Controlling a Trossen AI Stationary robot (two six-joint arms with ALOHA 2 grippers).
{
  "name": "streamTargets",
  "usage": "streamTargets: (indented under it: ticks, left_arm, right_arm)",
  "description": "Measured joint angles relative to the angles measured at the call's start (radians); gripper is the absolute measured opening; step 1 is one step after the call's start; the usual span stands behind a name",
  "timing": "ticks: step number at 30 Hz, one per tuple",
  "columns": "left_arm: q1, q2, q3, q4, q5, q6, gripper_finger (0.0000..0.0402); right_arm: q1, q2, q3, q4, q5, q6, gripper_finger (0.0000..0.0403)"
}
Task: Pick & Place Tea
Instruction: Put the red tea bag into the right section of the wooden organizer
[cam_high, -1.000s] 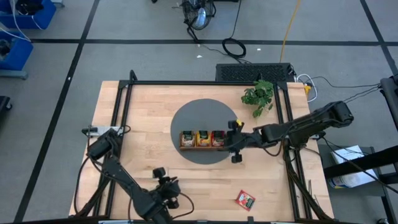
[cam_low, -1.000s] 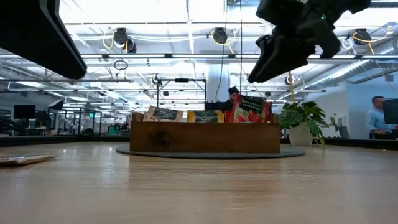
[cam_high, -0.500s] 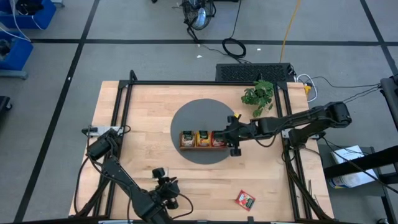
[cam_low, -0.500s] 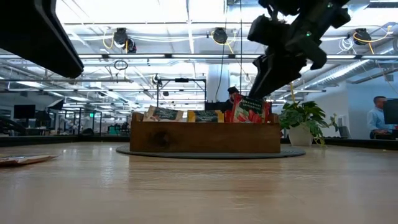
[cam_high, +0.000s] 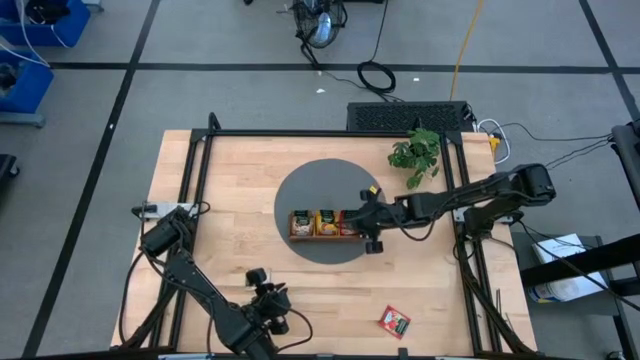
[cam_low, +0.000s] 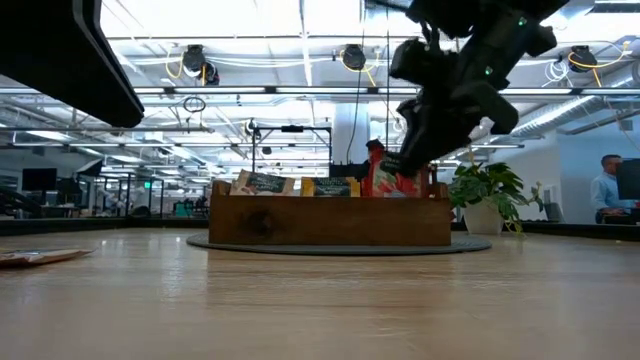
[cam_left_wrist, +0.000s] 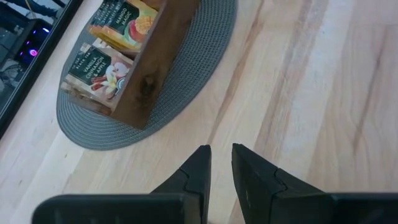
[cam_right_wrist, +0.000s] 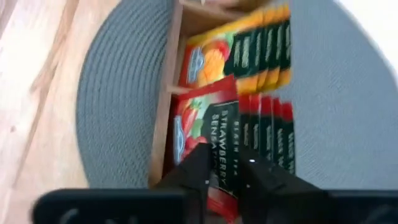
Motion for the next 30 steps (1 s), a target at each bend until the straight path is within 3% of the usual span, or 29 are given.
streamTargets:
  ticks: [5,14,26,30]
  left_arm:
    - [0.001,0.0,0.0,0.0,0.0,0.0,0.0072]
    - [0.001,0.0,0.0,0.003,0.0,-0.004,0.0072]
    - [0.002,0.0,0.001,0.005,0.0,-0.004,0.0072]
    - [0.002,0.0,0.001,0.006,0.0,-0.004,0.0072]
  right_arm:
    - [0.038,-0.005,0.01,0.026,0.02,-0.023,0.0005]
    - [0.016,-0.005,0.078,-0.146,0.001,0.026,0.0001]
    - [-0.009,0.06,0.084,-0.135,-0.002,0.023,0.0001]
    - [-0.009,0.065,0.084,-0.109,-0.001,0.022,0.0028]
